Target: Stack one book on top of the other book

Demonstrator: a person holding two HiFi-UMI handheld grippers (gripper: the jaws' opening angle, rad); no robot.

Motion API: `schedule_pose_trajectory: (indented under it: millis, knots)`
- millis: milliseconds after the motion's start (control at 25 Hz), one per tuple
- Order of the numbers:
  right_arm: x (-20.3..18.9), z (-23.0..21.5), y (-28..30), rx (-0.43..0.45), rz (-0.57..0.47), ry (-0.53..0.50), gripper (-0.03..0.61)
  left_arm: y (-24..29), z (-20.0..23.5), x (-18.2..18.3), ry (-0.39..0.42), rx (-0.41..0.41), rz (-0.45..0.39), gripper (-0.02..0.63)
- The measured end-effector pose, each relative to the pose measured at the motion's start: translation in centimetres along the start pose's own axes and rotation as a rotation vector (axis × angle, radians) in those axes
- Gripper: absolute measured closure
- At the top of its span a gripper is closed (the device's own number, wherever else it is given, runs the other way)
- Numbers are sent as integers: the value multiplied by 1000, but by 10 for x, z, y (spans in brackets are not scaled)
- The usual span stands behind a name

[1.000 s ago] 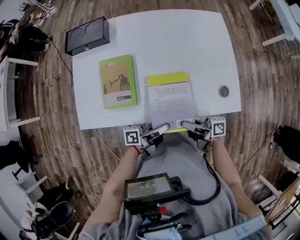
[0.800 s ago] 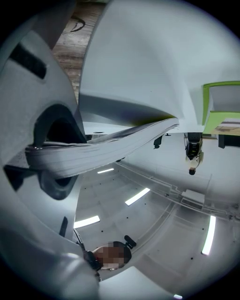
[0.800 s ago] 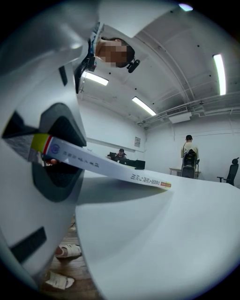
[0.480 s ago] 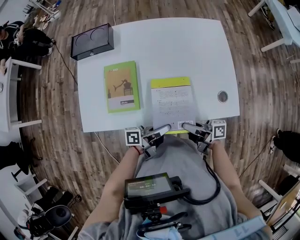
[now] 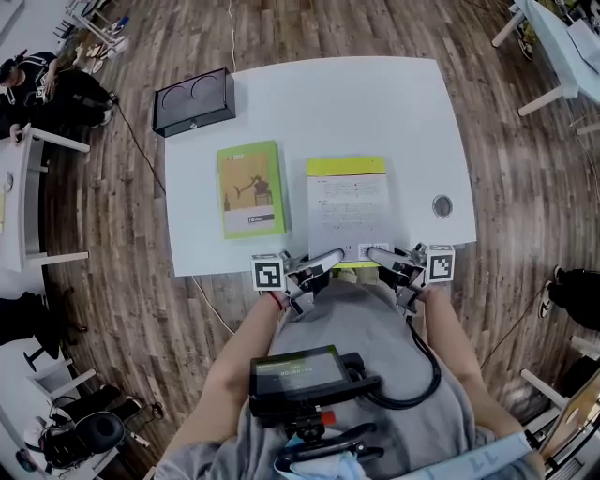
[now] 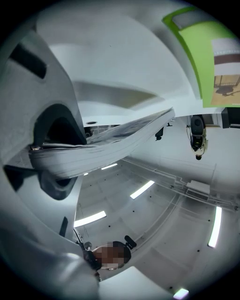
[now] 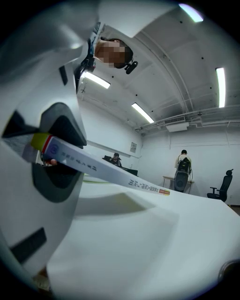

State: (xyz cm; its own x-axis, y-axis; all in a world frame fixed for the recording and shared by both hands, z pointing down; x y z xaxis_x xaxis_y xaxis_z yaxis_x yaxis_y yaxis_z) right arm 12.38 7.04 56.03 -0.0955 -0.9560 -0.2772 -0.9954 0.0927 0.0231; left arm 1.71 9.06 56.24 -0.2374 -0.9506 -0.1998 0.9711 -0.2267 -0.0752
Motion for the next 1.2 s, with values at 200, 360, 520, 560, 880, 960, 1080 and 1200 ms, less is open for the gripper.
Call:
schedule_pose_trajectory:
  millis: [200, 360, 520, 560, 880, 960, 1080, 1200]
  knots:
    - [2, 12, 6, 4, -3, -38, 482, -5, -12, 3, 43, 7, 10, 537]
    - [12, 20, 15, 21, -1, -59, 482, -12, -18, 13, 67, 13, 1, 537]
    - [32, 20, 31, 14, 10, -67, 482, -26, -23, 32, 77, 14, -14, 537]
    - [36, 20, 37, 16, 15, -70, 481, -31, -23, 37, 81, 16, -20, 537]
    - [56, 25, 84, 30, 55, -93, 480, -75, -31, 58, 111, 25, -78, 537]
    - [60, 26, 99, 36, 63, -95, 480, -89, -33, 62, 116, 24, -89, 536]
    - [63, 31, 124, 70, 79, -99, 480, -110, -36, 67, 121, 25, -108, 537]
    - [71, 25, 150, 65, 96, -99, 480, -136, -35, 75, 118, 22, -127, 536]
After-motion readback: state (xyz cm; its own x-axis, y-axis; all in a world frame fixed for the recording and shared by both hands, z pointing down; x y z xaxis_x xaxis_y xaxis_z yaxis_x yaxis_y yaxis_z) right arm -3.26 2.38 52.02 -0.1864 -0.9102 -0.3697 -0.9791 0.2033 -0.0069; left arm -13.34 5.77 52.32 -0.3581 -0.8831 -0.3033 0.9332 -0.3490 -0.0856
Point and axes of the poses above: the fingertips, and each gripper's own axes: y forward along the fingers, z to its left, x out of its top, the point moved 3 cm from there along -y, backward along the fingers, and after that the axes turned 15 degrees about z, right-handed, at the moved point
